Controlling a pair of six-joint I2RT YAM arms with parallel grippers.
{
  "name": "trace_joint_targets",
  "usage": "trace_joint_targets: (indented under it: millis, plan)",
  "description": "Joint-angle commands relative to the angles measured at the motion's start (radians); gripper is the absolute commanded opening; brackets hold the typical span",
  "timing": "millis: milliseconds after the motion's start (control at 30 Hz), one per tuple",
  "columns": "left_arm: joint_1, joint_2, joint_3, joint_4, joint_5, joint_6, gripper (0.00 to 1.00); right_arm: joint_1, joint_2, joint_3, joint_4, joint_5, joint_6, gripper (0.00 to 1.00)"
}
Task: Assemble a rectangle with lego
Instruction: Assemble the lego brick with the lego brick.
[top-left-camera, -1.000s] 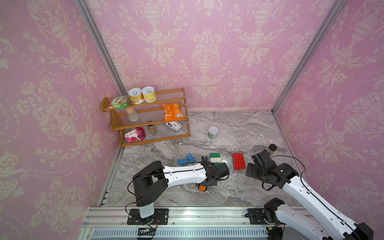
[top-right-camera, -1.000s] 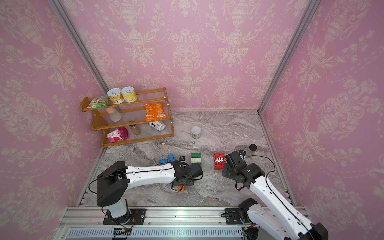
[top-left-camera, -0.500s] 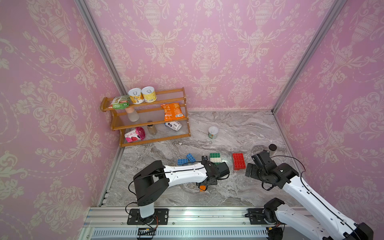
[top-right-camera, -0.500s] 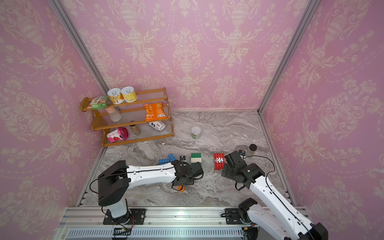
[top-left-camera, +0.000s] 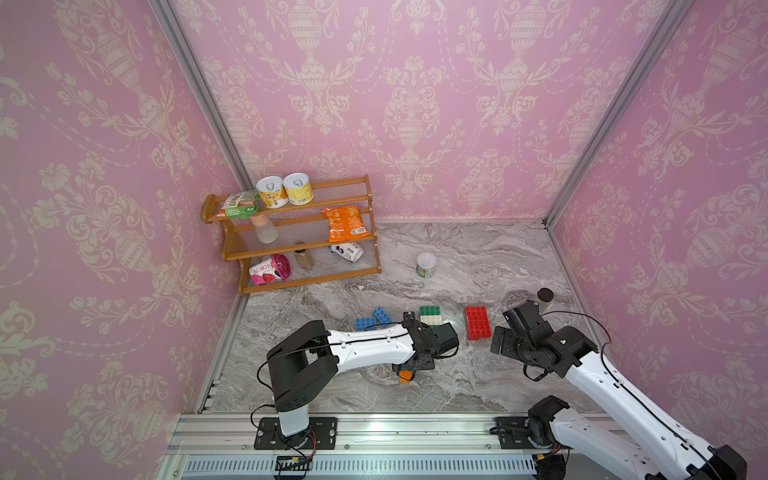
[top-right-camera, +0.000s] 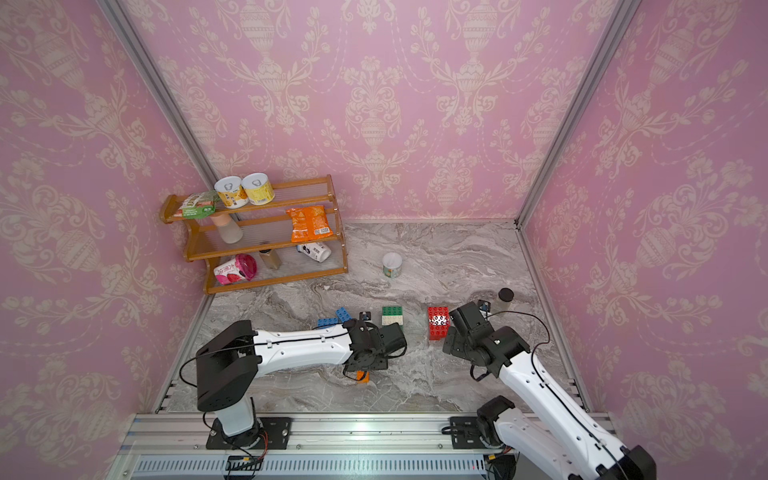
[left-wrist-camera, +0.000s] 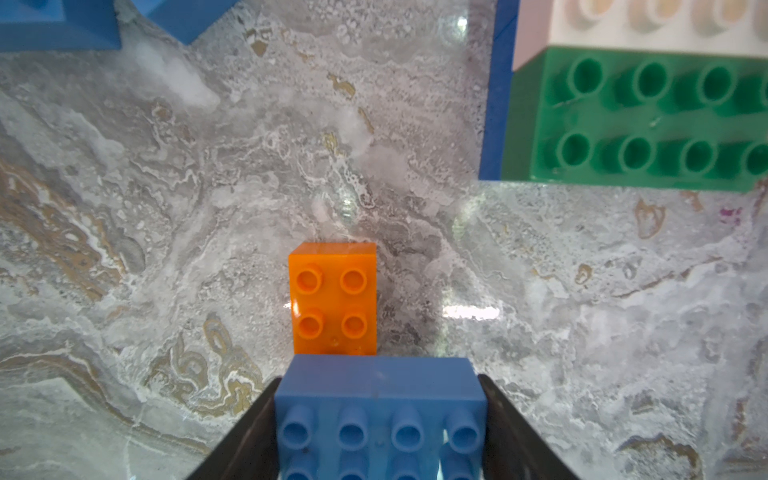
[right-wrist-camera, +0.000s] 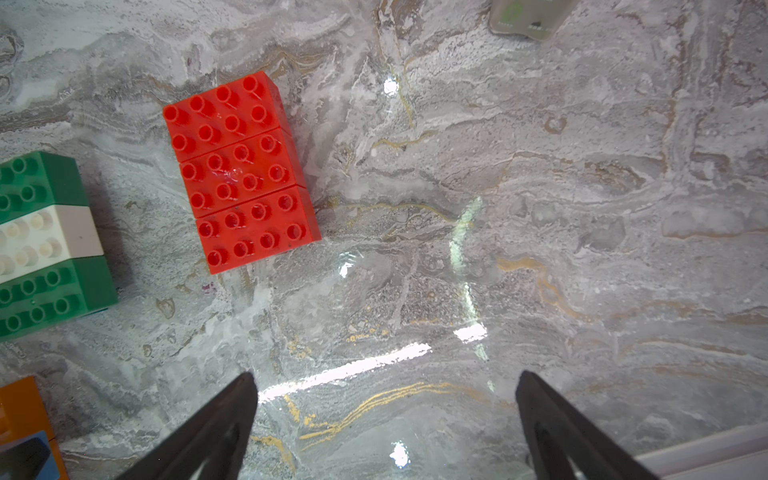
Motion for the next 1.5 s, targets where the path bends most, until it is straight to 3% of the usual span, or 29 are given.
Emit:
trace_joint_targets:
  millis: [0, 1467]
  plan:
    - [0.007, 0.025, 0.017, -0.027, 0.017, 0.009, 0.00, -0.008, 0.007, -0.014, 0.006, 0.000, -0.012, 1.00]
    - [0.012, 0.058, -0.006, -0.030, 0.006, 0.014, 0.00, -0.008, 0.013, -0.016, 0.012, -0.004, -0.016, 1.00]
